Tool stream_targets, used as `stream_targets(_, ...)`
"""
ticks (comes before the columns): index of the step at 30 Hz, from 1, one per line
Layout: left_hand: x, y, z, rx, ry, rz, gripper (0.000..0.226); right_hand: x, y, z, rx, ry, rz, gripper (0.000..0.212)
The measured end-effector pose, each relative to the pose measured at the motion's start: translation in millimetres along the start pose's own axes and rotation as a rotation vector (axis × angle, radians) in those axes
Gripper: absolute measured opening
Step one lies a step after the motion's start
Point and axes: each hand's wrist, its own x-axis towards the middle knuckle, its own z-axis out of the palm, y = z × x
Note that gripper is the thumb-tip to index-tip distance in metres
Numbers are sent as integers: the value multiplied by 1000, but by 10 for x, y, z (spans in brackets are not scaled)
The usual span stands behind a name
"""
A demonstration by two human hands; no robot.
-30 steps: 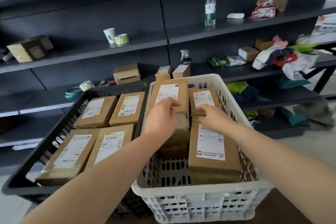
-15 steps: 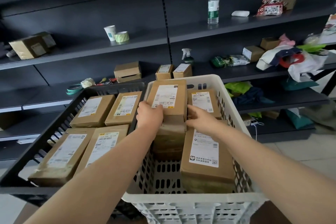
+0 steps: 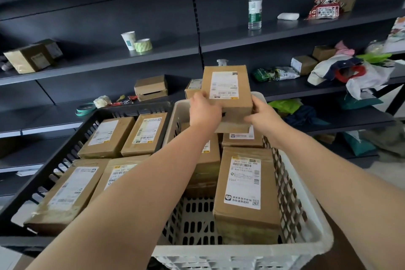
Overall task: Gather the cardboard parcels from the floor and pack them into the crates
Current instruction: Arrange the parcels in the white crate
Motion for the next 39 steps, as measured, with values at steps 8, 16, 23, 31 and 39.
stream_targets(8, -286, -239, 13, 15, -248, -135, 60, -177, 335, -89, -78, -39, 281, 54)
stream_targets(16, -665, -664, -181, 284, -426, -300, 15, -652, 549, 63, -306, -127, 431, 49)
stream_targets(23, -897, -708, -127, 188, -660, -435, 33, -773, 656, 138, -188, -112, 497, 68)
stream_targets(31, -825, -676, -469, 469, -567, -285, 57, -858, 585, 217, -135, -236, 444, 54)
stream_targets(39, -797, -528, -330, 601, -544, -169, 56, -871, 502, 25, -322, -237, 413, 62)
